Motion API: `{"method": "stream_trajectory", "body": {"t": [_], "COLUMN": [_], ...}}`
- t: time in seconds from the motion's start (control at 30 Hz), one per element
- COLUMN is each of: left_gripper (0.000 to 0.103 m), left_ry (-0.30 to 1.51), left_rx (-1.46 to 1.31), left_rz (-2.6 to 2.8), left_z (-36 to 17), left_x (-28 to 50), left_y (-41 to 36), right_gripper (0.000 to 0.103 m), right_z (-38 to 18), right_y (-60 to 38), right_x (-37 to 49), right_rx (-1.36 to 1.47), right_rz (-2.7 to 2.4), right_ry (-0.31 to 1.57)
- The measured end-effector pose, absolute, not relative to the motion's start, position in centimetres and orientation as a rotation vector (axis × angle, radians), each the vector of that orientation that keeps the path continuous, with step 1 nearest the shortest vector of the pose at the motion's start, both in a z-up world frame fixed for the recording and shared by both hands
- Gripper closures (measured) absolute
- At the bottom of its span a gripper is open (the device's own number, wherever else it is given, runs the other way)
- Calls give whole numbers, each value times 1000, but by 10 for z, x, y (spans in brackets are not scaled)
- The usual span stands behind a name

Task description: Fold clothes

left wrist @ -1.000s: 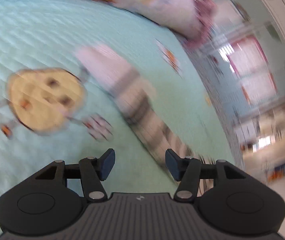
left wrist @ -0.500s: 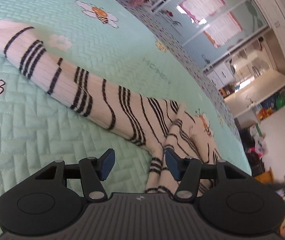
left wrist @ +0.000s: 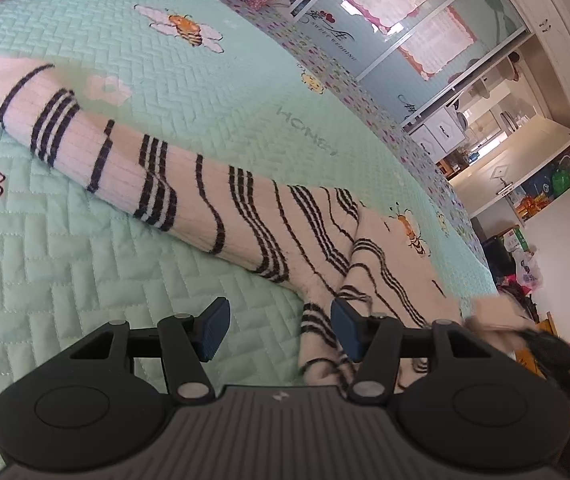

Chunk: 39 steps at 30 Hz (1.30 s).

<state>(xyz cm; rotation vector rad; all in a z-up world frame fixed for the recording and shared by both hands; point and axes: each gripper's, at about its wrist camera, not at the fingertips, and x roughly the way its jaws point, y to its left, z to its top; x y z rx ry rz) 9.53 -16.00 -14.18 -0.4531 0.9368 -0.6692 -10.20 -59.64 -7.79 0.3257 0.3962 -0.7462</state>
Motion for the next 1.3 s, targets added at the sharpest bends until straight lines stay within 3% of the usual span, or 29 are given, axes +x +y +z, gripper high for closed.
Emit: {"method": "stream_trajectory", "body": {"t": [0.2, 0.27, 0.4, 0.47, 0.53, 0.7, 0.87, 0.93, 1.07, 1.3], "left_gripper": [45, 45, 45, 44, 44, 44, 44, 41, 41, 41], "left_ry": [920, 906, 889, 906, 944, 1047, 1061, 1041, 978, 899], "left_rx": [-416, -386, -293, -239, -195, -125, -64, -55, -76, -43], "left_rz": [-700, -723, -802, -842, -867, -862, -849, -873, -899, -959], "left_z": [-133, -128, -117, -117, -122, -146, -169, -167, -159, -146], "left_x": [101, 108, 132, 151, 171, 209, 221, 219, 208, 193], "left_y": [-183, -199, -243, -275, -307, -365, -390, -393, -390, -396], "right_gripper": [93, 87, 81, 51, 36, 36, 37, 39, 53, 52], "right_z": [-57, -71, -85, -84, -92, -110, -142, -145, -146, -147], "right_y": [-714, -739, -717, -687, -678, -657, -678, -674, -670, -680], "right_x": [-262, -304, -342, -333, -292, -192, -132, -128, -130, -135], "right_rx": [679, 799, 857, 803, 782, 722, 701, 659, 644, 688], "right_rz": [-1038, -1155, -1220, -1107, -954, -585, -582, -595, -602, -590], "right_ry": [169, 162, 158, 137, 218, 404, 544, 573, 573, 530]}}
